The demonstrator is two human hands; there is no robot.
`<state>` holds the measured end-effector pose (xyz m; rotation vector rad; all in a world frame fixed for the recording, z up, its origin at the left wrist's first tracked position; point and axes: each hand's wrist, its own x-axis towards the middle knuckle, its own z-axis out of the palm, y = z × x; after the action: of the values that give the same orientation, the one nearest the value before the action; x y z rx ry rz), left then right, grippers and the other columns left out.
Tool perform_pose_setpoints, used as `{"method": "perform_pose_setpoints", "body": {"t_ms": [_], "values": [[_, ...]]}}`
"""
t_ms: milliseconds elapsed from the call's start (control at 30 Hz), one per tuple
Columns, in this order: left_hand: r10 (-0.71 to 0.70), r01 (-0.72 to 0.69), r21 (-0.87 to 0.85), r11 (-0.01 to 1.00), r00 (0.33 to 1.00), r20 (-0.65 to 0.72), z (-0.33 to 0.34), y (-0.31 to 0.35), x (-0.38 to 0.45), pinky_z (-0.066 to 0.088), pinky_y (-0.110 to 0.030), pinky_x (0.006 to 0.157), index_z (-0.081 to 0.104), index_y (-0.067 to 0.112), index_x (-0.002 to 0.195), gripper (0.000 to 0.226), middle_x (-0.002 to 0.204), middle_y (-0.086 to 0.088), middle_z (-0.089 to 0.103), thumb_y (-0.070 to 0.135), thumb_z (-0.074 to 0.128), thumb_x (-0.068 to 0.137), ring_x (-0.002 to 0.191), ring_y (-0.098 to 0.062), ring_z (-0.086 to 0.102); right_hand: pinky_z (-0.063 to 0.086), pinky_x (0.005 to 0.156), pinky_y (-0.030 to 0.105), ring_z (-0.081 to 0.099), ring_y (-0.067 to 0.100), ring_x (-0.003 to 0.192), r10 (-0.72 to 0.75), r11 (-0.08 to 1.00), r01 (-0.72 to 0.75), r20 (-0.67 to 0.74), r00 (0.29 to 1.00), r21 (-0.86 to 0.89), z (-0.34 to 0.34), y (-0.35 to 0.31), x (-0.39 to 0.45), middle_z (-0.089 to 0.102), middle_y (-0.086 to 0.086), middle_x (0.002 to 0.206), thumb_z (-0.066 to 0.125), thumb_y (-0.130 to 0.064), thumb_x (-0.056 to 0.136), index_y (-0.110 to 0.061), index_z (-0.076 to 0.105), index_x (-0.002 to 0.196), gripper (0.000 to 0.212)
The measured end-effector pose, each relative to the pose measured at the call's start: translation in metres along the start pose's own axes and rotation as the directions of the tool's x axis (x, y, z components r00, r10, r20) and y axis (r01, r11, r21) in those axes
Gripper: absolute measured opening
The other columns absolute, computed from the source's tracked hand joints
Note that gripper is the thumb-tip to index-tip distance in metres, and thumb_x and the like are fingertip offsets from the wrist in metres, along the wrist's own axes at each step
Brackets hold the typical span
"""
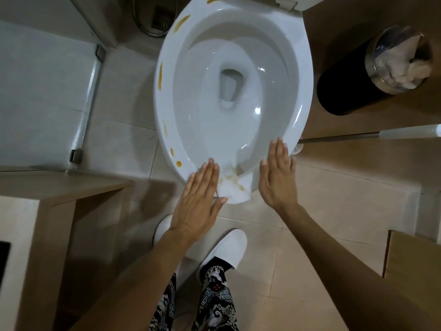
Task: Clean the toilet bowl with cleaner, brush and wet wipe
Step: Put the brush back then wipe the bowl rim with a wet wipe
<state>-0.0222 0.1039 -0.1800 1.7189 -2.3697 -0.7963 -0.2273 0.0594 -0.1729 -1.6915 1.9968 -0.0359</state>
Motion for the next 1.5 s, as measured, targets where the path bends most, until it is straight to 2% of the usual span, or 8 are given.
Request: {"method": "perform_pose_setpoints", "body": {"t_ms": [133,233,400,500,733,933,1133,1500], "values": [[0.041,-0.04,0.025,0.999,0.997,-0.068,0.011,0.042,0.009,0.008,-0.037,0.118,0.011,0.007,0.149,0.06,0.157,-0.011,0.016,0.035,0.023,0.099,0.145,-0.02,0.011,-0.006,0.118,0.041,-0.003,0.021,0.149,0.02,0.996,-0.032,-0.149,0.989,-0.081,0.001,0.006,0.039,0.001,0.009,0.161,0.008,-0.042,0.099,-0.007,0.007,0.153,0.065],[-0.056,0.059,0.039,0.997,0.995,-0.085,0.025,0.074,0.018,0.02,-0.041,0.117,0.013,0.003,0.148,0.059,0.155,-0.015,0.023,0.033,0.02,0.098,0.144,-0.025,0.019,-0.003,0.119,0.042,-0.004,0.022,0.149,0.077,0.992,-0.095,-0.205,0.976,-0.08,-0.002,0.006,0.062,0.0,0.009,0.162,0.014,-0.039,0.1,-0.006,0.006,0.153,0.063],[-0.247,0.249,0.024,0.968,0.966,-0.081,0.044,0.088,0.026,0.006,-0.039,0.116,0.014,0.002,0.148,0.058,0.155,-0.016,0.019,0.035,-0.001,0.102,0.144,-0.027,0.019,-0.004,0.119,0.043,-0.005,0.021,0.149,0.094,0.988,-0.122,-0.26,0.961,-0.094,-0.011,0.006,0.095,-0.001,0.008,0.162,0.014,-0.042,0.099,-0.008,0.004,0.154,0.065],[-0.223,0.227,0.049,0.973,0.972,-0.074,0.046,0.08,0.024,0.007,-0.038,0.116,0.016,0.005,0.148,0.057,0.156,-0.012,0.018,0.033,-0.002,0.102,0.145,-0.023,0.014,-0.002,0.12,0.043,-0.004,0.021,0.149,0.088,0.988,-0.12,-0.281,0.956,-0.1,-0.016,0.009,0.11,-0.001,0.008,0.162,0.017,-0.042,0.101,-0.008,0.004,0.154,0.064],[-0.238,0.242,0.066,0.968,0.969,-0.06,0.033,0.056,0.007,0.007,-0.036,0.116,0.017,0.011,0.151,0.055,0.158,-0.006,0.017,0.031,0.0,0.102,0.145,-0.018,0.011,0.001,0.121,0.038,0.0,0.022,0.149,0.096,0.995,-0.103,-0.36,0.928,-0.001,-0.013,0.011,0.113,0.003,0.011,0.161,0.025,-0.038,0.1,-0.006,0.007,0.153,0.065],[-0.326,0.335,0.049,0.941,0.936,-0.135,0.023,0.032,0.011,0.002,-0.035,0.117,0.007,0.013,0.152,0.053,0.159,-0.007,0.006,0.032,0.003,0.102,0.146,-0.018,0.001,0.0,0.121,0.036,0.001,0.022,0.149,0.104,0.994,-0.102,-0.394,0.913,0.024,-0.011,0.011,0.114,0.005,0.011,0.161,0.029,-0.033,0.1,-0.005,0.008,0.153,0.063],[-0.468,0.485,0.017,0.874,0.851,-0.237,0.005,-0.001,0.045,0.001,-0.036,0.117,0.002,0.003,0.149,0.056,0.156,-0.014,0.0,0.028,0.017,0.101,0.145,-0.025,0.003,0.001,0.121,0.036,0.001,0.022,0.149,0.099,0.994,-0.111,-0.397,0.913,-0.007,-0.01,0.012,0.115,0.005,0.011,0.161,0.029,-0.033,0.1,-0.005,0.008,0.153,0.064],[-0.457,0.453,-0.066,0.889,0.881,-0.121,0.001,0.007,0.024,-0.013,-0.025,0.115,-0.009,0.01,0.149,0.058,0.156,-0.003,-0.019,0.033,0.01,0.1,0.143,-0.012,-0.02,0.001,0.121,0.036,0.0,0.021,0.149,0.114,0.992,-0.127,-0.372,0.921,-0.008,-0.013,0.009,0.113,0.004,0.011,0.161,0.025,-0.035,0.099,-0.005,0.007,0.153,0.065]]}}
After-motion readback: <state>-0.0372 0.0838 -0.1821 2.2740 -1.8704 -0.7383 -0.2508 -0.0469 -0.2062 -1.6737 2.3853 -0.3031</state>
